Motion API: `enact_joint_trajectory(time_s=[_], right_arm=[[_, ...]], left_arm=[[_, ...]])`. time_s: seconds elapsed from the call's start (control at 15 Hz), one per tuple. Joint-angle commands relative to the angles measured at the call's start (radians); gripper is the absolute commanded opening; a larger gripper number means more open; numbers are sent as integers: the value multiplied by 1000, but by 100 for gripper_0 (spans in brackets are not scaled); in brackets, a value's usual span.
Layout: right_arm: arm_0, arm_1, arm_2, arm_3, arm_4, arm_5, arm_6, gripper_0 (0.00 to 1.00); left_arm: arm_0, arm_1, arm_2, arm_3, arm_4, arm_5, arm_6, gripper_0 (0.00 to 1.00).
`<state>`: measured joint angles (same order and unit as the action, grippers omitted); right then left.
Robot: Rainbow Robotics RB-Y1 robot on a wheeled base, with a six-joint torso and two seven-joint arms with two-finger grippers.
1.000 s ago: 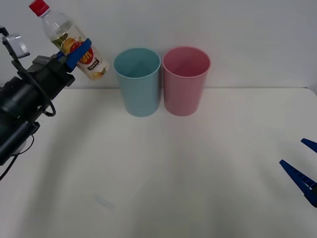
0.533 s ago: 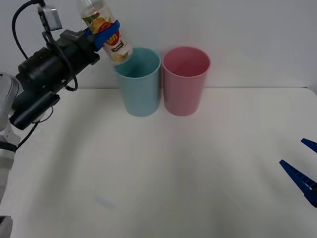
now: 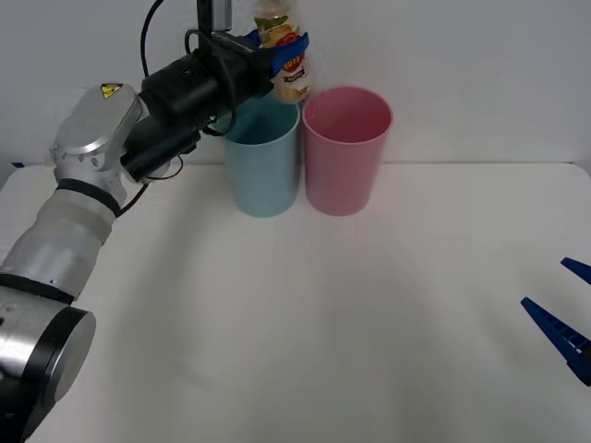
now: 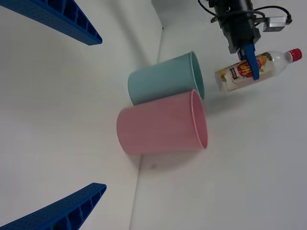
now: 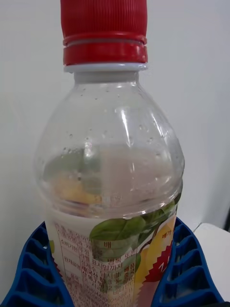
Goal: Grasp the object on the table and drop it into the matching bin: aluminum can to the light blue bin, PET bottle to the pink bin.
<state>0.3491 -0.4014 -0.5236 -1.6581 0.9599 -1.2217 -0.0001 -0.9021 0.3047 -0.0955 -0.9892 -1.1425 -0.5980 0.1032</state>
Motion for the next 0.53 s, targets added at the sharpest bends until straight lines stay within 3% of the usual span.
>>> enact_joint_trajectory(time_s=[0.07,0.4,0.53], right_arm=[[0,0,0,0,0,0,0,100],[0,0,0,0,0,0,0,100],[0,0,0,0,0,0,0,100]], left_arm=[[-41,-76,-10,41,-45,93,-82,0],[-66,-193,-135,43,-42,340,-140,0],[-74,-213,-164,41,-43,392,-148,0]])
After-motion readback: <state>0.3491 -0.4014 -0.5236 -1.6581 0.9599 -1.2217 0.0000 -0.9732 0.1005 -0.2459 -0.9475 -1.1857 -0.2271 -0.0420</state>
